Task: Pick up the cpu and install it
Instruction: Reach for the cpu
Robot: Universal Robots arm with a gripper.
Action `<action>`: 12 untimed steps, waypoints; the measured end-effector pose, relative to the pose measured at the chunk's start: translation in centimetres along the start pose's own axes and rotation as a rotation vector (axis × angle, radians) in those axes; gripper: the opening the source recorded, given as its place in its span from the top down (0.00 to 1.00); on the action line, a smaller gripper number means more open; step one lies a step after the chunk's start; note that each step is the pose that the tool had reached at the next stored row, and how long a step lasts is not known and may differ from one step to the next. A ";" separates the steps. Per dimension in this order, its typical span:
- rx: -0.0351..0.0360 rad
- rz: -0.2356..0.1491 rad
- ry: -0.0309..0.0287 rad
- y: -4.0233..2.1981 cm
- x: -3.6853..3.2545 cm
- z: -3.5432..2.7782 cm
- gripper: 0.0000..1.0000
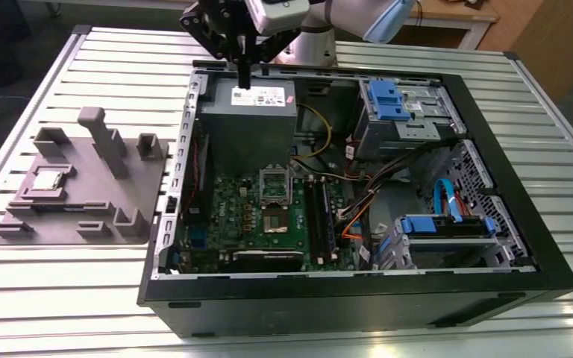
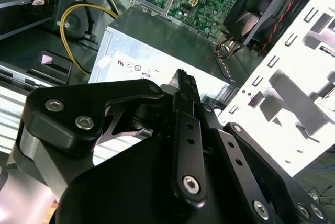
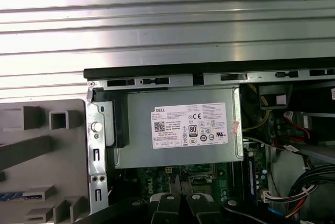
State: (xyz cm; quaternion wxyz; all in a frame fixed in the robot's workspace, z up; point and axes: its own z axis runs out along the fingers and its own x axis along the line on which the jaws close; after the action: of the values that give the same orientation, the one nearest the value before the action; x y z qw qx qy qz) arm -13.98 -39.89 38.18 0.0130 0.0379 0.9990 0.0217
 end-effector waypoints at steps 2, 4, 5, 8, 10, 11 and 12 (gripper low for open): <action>-0.0001 0.000 0.0000 0.00 0.04 0.01 0.90; -0.0002 0.000 -0.0001 -0.01 0.12 0.03 0.90; -0.0002 0.000 -0.0001 -0.01 0.16 0.04 0.90; -0.0001 0.000 0.0000 -0.02 0.28 0.04 0.90; 0.0000 0.000 0.0000 -0.03 0.34 0.05 0.90; 0.0000 0.000 0.0000 -0.03 0.37 0.05 0.90; 0.0000 0.000 0.0000 -0.03 0.40 0.06 0.90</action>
State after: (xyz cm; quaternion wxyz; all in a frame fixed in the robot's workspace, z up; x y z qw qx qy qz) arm -14.38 -39.89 38.11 0.0130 0.0378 0.9990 0.0217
